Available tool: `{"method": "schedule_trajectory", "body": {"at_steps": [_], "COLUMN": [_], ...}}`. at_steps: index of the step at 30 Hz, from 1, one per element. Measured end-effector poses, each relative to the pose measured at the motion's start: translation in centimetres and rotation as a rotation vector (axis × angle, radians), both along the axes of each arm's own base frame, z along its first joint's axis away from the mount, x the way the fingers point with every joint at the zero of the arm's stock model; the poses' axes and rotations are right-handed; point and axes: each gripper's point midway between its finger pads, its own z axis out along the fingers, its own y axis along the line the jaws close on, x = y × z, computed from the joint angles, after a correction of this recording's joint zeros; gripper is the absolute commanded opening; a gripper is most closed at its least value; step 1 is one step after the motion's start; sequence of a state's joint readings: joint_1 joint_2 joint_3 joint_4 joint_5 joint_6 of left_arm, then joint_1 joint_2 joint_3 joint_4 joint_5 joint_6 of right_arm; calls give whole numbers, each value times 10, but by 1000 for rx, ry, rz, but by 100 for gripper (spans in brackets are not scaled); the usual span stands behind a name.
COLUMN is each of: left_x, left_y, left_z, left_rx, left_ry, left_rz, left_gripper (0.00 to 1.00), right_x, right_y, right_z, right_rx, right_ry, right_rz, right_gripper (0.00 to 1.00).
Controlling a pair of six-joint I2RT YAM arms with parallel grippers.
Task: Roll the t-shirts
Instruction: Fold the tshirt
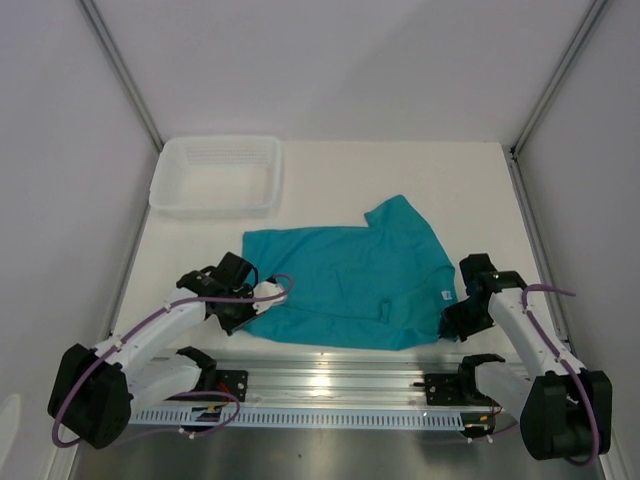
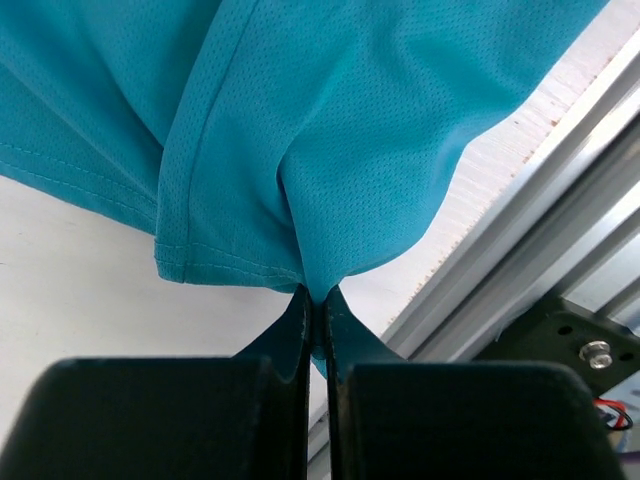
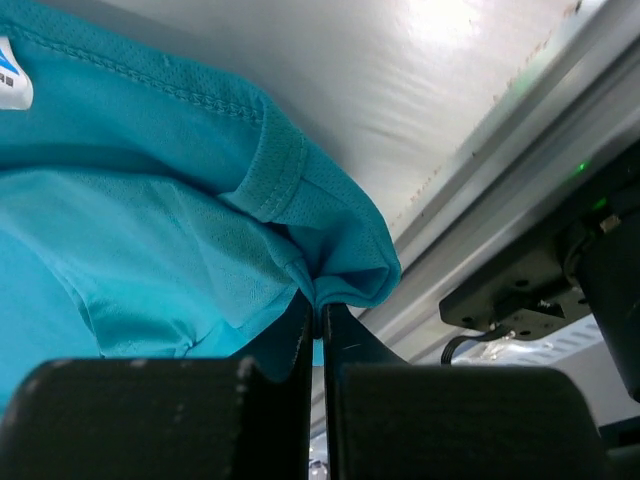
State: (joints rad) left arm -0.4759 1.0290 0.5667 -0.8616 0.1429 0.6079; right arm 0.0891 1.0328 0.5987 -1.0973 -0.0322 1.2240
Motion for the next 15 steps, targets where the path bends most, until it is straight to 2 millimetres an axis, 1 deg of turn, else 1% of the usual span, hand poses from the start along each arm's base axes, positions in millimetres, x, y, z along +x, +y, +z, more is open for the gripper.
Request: {"method": "schedule_trajectory", "body": {"at_steps": [2, 3, 4, 5, 6, 7, 10, 11, 13, 15], "left_x": [-4, -7, -8, -10, -12, -14, -19, -21, -23, -19], "left_y": [0, -1, -1, -1, -1, 0, 1, 2, 4, 3], "left_z": [0, -1, -1, -2, -2, -2, -2, -1, 5, 19], "left_rx": [-3, -4, -4, -3, -3, -1, 2, 3, 1, -12], "left_ry": [16, 24, 31, 35, 44, 53, 66, 67, 59, 32], "left_rz": [-8, -13, -17, -29, -33, -34, -44, -44, -47, -47], "left_gripper": [1, 5, 27, 39, 49, 58, 60, 60, 65, 68], "right_x": [-4, -7, -10, -12, -13, -14, -15, -16, -15, -10], "right_y": [3, 4, 4, 4, 4, 4, 4, 4, 4, 0], "right_z": [1, 1, 0, 0, -1, -1, -2, -2, -1, 5], "right_rx": [9, 11, 10, 10, 9, 9, 7, 7, -4, -42], "right_ry": [1, 10, 19, 28, 34, 38, 52, 58, 69, 66], "right_rz": [-5, -8, -11, -16, -19, -23, -30, -30, -24, -3], "right_gripper": [0, 3, 7, 11, 15, 21, 29, 30, 44, 55]}}
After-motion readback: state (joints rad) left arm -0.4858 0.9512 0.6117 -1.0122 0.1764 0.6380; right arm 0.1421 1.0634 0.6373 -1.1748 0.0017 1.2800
